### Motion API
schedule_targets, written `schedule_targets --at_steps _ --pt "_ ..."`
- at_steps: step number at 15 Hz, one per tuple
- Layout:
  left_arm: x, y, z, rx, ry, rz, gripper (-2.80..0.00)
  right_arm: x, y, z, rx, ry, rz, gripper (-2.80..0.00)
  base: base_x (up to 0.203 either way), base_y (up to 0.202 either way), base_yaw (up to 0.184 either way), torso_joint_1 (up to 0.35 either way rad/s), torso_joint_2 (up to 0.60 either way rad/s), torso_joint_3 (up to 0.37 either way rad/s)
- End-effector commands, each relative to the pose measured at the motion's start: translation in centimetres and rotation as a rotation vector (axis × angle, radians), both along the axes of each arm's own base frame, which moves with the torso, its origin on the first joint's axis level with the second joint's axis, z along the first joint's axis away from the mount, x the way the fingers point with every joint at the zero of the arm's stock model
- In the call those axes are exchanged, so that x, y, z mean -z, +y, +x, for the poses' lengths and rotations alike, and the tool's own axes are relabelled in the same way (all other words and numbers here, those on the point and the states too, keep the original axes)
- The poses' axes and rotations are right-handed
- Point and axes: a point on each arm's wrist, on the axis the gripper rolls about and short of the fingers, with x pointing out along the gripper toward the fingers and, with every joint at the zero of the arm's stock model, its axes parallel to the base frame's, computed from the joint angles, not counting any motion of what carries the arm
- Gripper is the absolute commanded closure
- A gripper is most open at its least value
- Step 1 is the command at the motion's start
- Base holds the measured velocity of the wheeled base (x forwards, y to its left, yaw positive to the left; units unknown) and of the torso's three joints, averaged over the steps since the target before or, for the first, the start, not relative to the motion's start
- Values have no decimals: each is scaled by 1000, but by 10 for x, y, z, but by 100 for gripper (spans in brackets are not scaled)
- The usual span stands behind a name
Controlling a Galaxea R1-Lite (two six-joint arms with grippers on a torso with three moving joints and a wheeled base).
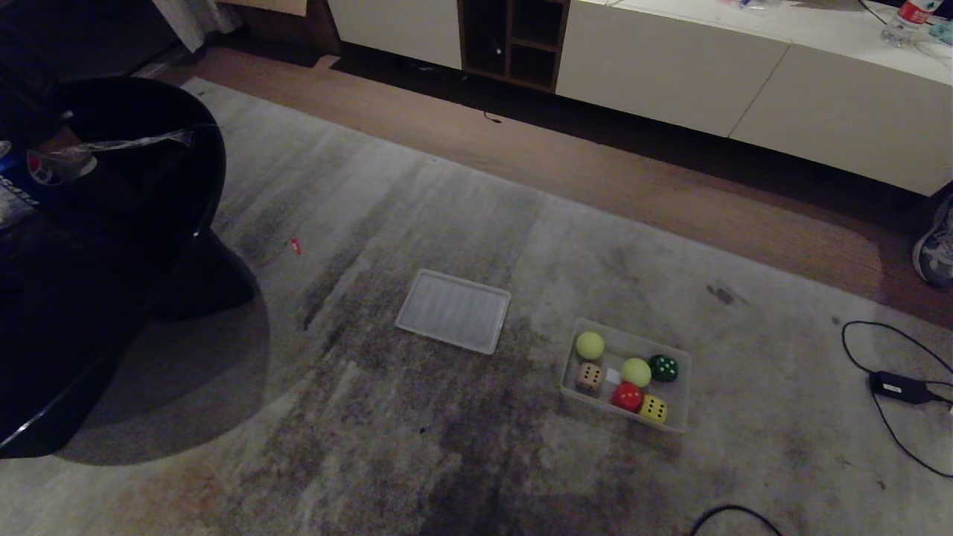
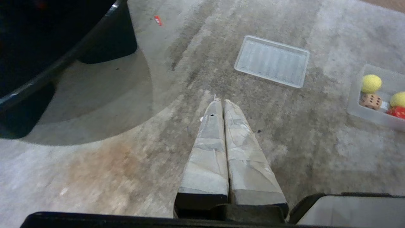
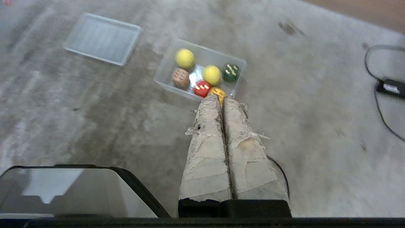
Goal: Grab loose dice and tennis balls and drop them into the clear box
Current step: Close the lid
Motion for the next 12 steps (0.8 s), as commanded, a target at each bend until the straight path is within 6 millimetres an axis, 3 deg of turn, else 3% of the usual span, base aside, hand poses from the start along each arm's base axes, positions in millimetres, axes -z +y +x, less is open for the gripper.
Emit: schedule_targets --at_steps 1,6,12 --pt "0 0 0 -2 4 1 0 0 0 0 -1 2 -1 0 0 -6 73 7 -118 -275" --pt "0 0 0 -3 4 -2 0 0 0 0 -4 2 0 0 2 -6 141 126 -336 -202" --pt "0 0 0 -2 4 -2 0 0 0 0 -3 4 1 0 1 0 11 9 5 9"
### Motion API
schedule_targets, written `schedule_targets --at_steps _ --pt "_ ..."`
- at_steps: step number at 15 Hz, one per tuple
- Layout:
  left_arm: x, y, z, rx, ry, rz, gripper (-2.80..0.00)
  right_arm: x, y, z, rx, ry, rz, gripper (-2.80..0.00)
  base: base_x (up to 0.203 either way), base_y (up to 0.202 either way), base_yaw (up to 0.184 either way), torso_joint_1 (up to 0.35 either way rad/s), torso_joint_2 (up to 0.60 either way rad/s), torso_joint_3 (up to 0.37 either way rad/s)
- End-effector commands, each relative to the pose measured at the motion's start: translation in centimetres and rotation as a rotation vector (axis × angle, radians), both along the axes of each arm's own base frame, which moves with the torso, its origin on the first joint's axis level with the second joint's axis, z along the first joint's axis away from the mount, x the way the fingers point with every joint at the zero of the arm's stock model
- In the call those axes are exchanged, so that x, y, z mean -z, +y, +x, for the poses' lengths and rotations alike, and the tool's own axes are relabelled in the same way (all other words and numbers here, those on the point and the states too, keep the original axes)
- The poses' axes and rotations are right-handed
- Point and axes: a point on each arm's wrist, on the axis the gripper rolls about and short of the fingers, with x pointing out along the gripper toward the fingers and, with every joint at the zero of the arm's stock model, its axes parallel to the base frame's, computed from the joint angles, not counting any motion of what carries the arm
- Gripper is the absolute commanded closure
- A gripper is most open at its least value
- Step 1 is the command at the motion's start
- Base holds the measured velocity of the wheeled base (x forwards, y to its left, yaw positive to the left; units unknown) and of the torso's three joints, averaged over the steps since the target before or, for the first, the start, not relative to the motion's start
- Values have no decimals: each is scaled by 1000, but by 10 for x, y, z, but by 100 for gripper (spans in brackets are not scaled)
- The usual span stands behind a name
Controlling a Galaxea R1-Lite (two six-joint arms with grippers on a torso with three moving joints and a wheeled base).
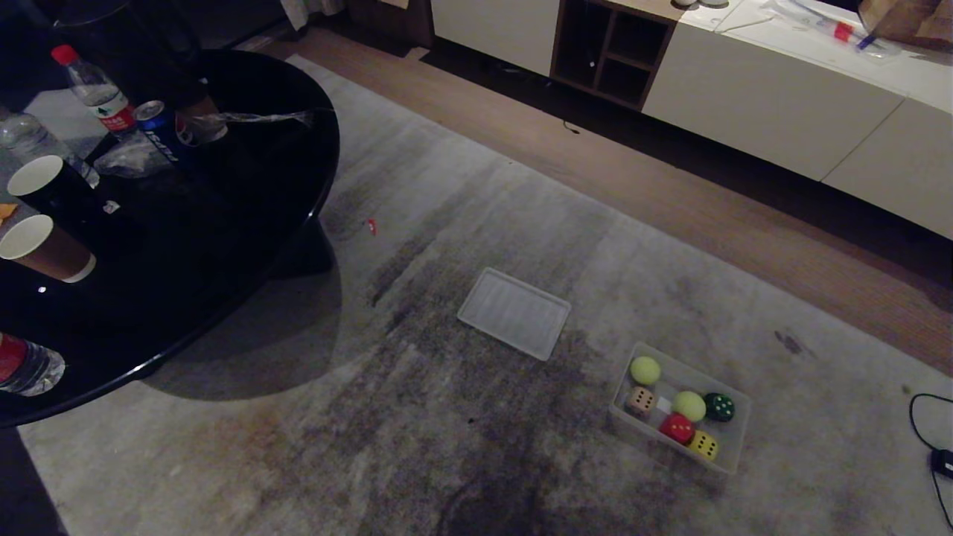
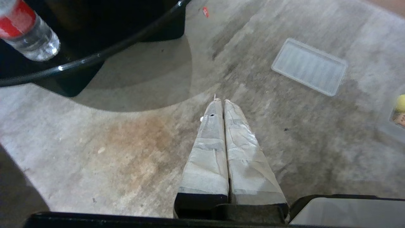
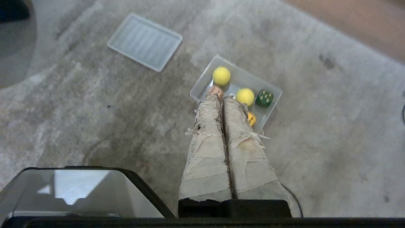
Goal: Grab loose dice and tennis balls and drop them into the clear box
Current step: Close the lid
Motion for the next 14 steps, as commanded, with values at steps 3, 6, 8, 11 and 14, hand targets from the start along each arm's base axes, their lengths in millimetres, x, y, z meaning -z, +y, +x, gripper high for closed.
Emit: schedule_targets --at_steps 3,6,8,11,14 --pt "0 0 0 -1 3 0 0 0 0 0 1 2 0 0 0 0 0 -94 361 246" --pt "0 0 0 -1 3 0 0 0 0 0 1 2 0 0 0 0 0 -103 368 267" --pt "0 0 0 -1 3 0 0 0 0 0 1 2 0 0 0 0 0 -30 116 80" --pt "0 0 0 -1 3 0 0 0 0 0 1 2 0 0 0 0 0 -9 24 24" --pt "0 0 0 -3 3 0 0 0 0 0 0 2 -1 0 0 0 0 0 0 0"
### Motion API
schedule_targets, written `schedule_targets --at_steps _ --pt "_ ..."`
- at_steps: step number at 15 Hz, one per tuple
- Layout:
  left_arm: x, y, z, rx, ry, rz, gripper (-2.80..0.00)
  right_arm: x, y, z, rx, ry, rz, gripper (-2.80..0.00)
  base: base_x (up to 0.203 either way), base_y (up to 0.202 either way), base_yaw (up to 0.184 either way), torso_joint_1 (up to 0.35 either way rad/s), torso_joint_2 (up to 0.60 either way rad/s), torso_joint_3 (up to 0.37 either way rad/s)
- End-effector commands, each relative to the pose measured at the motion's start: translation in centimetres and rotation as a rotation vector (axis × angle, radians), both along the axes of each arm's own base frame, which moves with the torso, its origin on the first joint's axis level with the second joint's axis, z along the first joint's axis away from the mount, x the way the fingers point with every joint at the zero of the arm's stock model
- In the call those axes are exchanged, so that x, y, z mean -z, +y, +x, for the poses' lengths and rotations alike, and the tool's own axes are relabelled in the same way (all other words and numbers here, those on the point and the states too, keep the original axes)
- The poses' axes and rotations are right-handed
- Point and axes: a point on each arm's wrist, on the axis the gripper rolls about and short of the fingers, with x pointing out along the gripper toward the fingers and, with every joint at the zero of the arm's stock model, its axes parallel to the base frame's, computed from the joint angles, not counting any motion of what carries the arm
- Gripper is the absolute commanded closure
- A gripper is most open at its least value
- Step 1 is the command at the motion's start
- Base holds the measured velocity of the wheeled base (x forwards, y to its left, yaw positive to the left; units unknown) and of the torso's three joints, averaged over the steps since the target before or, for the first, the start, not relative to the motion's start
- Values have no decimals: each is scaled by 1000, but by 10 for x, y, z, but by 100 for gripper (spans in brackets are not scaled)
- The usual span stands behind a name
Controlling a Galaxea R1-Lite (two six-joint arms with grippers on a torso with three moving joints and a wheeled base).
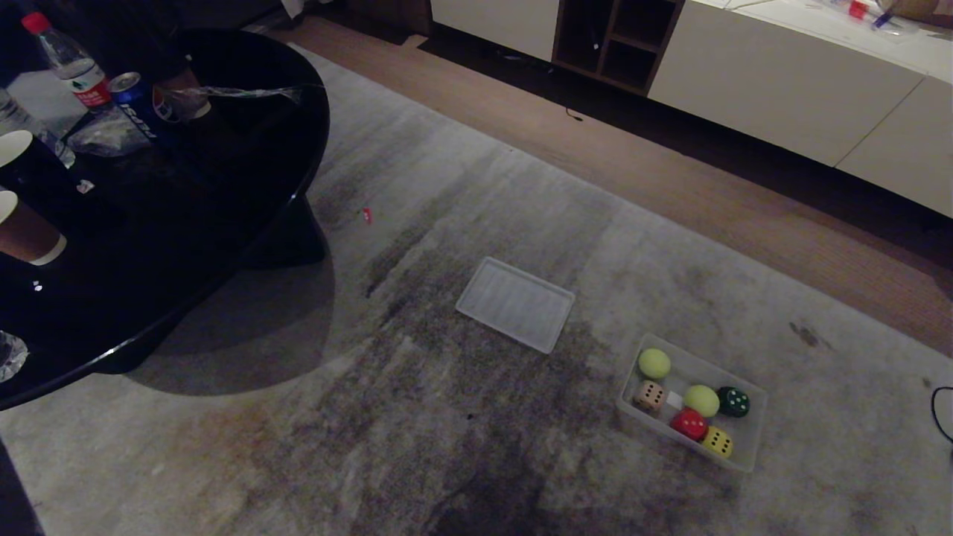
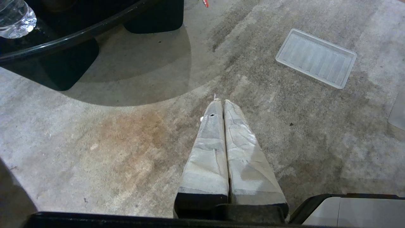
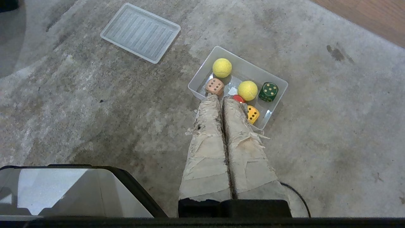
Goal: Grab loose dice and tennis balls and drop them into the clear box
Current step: Close the lid
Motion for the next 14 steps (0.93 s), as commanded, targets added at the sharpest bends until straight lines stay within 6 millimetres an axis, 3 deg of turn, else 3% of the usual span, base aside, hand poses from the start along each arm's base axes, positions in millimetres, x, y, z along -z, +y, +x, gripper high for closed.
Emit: schedule_targets --at_steps 1,14 --pt "0 0 0 -3 3 -2 0 0 0 0 -1 3 0 0 0 0 0 0 0 0" --pt "0 0 0 2 3 3 0 0 0 0 -2 3 0 0 0 0 0 0 0 0"
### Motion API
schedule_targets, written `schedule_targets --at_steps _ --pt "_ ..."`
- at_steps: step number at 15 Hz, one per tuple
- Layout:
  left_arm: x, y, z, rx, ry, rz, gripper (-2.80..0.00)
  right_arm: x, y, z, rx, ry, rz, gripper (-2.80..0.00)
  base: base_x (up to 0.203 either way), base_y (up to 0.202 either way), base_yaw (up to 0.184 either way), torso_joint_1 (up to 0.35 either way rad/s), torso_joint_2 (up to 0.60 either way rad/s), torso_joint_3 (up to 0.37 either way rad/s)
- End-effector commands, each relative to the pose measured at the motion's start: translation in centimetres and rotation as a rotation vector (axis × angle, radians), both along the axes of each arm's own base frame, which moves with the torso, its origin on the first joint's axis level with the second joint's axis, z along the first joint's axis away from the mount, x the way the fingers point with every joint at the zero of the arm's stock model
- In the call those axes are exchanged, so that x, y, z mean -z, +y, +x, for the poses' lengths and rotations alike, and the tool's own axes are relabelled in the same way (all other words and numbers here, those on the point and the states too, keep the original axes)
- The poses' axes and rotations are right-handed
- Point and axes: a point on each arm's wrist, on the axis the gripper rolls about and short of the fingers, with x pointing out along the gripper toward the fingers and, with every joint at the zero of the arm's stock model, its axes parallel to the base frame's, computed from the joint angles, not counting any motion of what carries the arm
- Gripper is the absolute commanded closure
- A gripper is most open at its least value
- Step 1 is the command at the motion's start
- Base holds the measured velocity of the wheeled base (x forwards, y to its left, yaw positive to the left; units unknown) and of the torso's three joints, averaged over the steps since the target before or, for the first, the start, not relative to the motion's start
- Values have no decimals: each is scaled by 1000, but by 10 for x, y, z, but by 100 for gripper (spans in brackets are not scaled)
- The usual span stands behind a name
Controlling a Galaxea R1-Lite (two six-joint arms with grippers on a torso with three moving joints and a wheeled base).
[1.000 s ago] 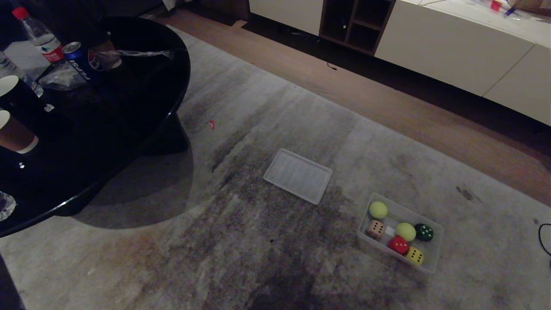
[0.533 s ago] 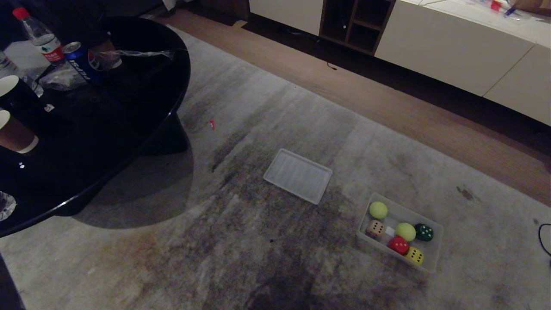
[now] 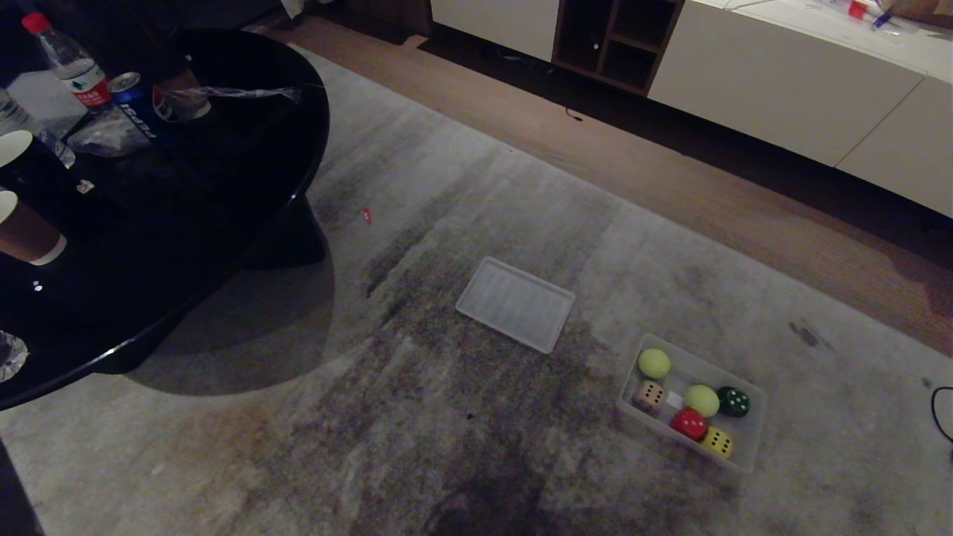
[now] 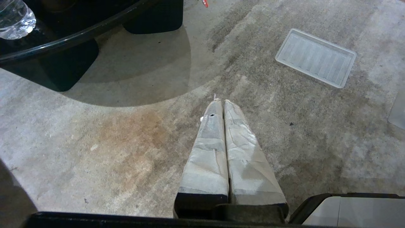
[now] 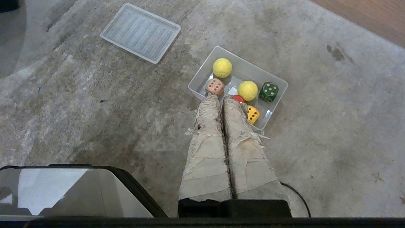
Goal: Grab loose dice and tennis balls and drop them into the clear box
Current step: Close the lid
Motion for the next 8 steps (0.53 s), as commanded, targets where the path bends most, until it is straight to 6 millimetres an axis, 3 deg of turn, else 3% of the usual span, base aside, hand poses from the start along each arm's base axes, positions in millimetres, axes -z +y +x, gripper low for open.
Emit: schedule_targets --at_steps 1,8 --pt "0 0 0 0 3 0 0 0 0 0 0 1 -1 0 0 0 0 0 0 0" --pt "0 0 0 -2 3 -2 0 0 0 0 2 1 -1 0 0 0 0 0 0 0"
